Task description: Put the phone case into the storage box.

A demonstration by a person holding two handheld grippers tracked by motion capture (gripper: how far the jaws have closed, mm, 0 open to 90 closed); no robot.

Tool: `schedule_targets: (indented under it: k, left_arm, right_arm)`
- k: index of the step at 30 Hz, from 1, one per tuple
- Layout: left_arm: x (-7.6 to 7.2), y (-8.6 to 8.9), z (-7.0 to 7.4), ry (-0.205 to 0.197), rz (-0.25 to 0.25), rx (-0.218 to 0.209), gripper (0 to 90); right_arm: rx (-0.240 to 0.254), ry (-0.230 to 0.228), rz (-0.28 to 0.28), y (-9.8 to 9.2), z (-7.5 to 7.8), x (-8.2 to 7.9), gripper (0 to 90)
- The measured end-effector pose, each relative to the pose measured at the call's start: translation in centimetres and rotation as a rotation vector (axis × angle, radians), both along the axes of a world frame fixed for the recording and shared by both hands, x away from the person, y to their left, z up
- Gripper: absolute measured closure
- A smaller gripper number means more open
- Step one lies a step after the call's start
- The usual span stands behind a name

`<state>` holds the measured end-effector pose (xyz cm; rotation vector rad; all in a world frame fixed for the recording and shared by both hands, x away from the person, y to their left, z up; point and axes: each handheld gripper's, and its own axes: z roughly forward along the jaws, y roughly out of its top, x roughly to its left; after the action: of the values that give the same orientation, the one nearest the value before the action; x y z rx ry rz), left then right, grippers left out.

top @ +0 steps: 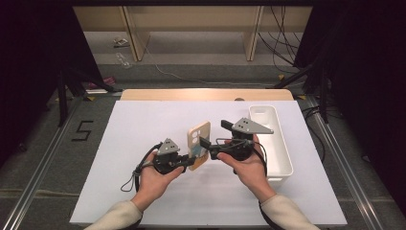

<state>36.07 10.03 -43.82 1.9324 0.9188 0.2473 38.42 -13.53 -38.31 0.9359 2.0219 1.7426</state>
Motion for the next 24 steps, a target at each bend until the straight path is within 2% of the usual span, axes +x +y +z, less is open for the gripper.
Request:
schedule_targets:
  k: [24]
  left_arm:
    - [-0.3, -1.9, 0.2, 0.007, -0.026, -0.008, 79.7]
  right_arm:
    - [-0.027, 0.012, -0.032, 0.6, -0.5, 0.0, 0.4]
